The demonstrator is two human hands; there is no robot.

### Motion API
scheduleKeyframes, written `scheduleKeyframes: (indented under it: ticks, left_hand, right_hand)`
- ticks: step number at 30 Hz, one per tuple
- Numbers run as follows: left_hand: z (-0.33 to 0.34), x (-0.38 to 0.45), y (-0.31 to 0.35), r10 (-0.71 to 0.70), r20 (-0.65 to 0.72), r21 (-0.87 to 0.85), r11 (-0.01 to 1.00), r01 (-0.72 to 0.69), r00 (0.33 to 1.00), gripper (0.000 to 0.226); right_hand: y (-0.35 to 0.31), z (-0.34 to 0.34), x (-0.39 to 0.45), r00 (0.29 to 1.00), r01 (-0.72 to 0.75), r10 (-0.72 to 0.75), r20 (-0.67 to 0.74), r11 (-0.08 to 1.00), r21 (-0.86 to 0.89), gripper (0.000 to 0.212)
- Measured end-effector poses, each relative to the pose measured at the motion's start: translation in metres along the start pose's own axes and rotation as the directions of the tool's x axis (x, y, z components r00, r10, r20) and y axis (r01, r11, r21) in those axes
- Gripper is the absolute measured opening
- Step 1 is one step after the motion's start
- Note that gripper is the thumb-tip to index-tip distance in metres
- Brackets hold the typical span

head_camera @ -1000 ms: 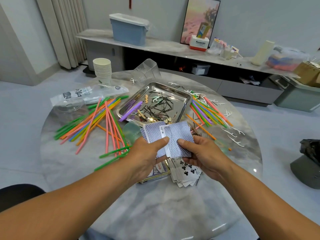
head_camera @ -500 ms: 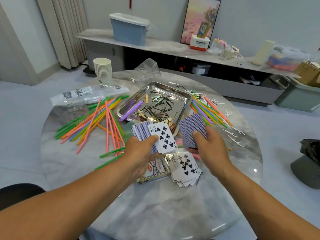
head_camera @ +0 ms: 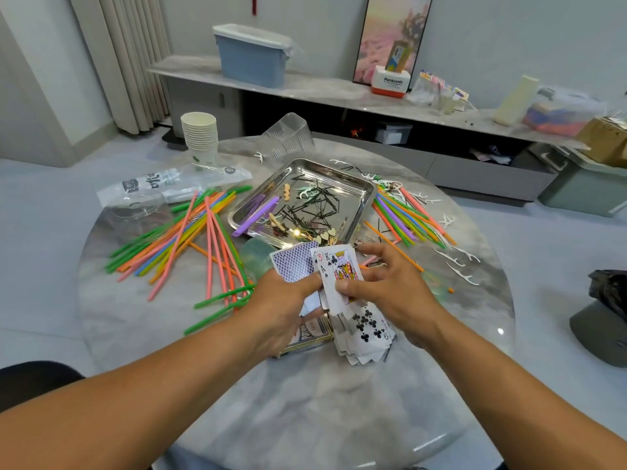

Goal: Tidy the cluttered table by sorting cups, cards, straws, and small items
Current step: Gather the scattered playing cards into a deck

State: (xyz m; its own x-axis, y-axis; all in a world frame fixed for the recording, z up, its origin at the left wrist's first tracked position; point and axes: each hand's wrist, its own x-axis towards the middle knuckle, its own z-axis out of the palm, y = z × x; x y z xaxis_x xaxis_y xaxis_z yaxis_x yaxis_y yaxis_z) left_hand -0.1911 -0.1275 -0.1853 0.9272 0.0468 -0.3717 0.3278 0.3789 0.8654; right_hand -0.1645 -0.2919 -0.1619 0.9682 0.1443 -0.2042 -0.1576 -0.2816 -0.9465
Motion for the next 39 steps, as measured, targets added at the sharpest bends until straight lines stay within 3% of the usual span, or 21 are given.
scheduleKeyframes:
  ticks: [2,6,9,12,15,16,18,23,28,32,34,39]
  left_hand:
    - [0.0,-0.001,0.001,-0.004,0.007,-0.004,1.0,0.004,1.0,0.022]
    - [0.003,-0.001,0.005,-0.102,-0.008,-0.134,0.986,0.1,0.995,0.021]
    - [0.001,0.004,0.009,-0.131,-0.09,-0.218,0.97,0.108,0.987,0.016]
    - [-0.001,0.004,0.014,-0.101,-0.111,-0.21,0.975,0.076,0.989,0.01]
    - [-0.001,0.002,0.014,-0.09,-0.093,-0.15,0.986,0.075,0.992,0.017]
    - [0.0,0.002,0.013,-0.09,-0.087,-0.138,0.987,0.077,0.992,0.021]
    - [0.002,0.002,0.01,-0.097,-0.079,-0.133,0.987,0.086,0.992,0.022]
    - [0.001,0.005,-0.002,-0.087,-0.125,-0.003,0.996,0.087,0.988,0.025]
    - [-0.007,0.009,-0.003,-0.065,-0.18,0.023,0.997,0.07,0.981,0.029]
    - [-0.006,0.008,-0.003,-0.063,-0.121,-0.017,0.998,0.061,0.991,0.03]
    - [-0.002,0.006,-0.003,-0.061,-0.05,-0.059,0.997,0.058,0.997,0.029]
    - [0.003,0.005,0.001,-0.139,0.044,-0.21,0.967,0.145,0.989,0.023]
  right_hand:
    - [-0.003,-0.002,-0.001,0.997,-0.073,0.069,0.04,0.989,0.128,0.063]
    - [-0.004,-0.009,0.004,0.984,-0.173,0.18,-0.018,0.966,0.192,0.046]
    - [0.0,-0.022,0.008,0.967,-0.215,0.225,-0.121,0.972,0.09,0.044]
    - [0.013,-0.029,0.007,0.959,-0.266,0.26,-0.115,0.963,-0.04,0.05]
    - [0.026,-0.024,0.009,0.965,-0.173,0.082,-0.25,0.915,-0.365,0.047]
    - [0.026,-0.021,0.009,0.964,-0.106,0.0,-0.267,0.918,-0.382,0.04]
    - [0.024,-0.012,0.008,0.979,-0.006,-0.043,-0.197,0.97,-0.242,0.027]
    - [0.022,0.011,0.001,0.995,-0.085,0.087,0.041,0.996,-0.028,0.034]
    - [0.016,0.005,0.006,0.996,-0.058,0.056,-0.075,0.998,-0.016,0.035]
    - [0.015,0.001,0.005,0.992,-0.049,0.048,0.118,0.999,0.002,0.026]
    - [0.018,0.006,0.005,0.99,-0.026,0.027,0.14,1.0,-0.003,0.023]
    - [0.018,-0.002,0.009,0.994,-0.108,0.108,0.013,0.99,0.088,0.011]
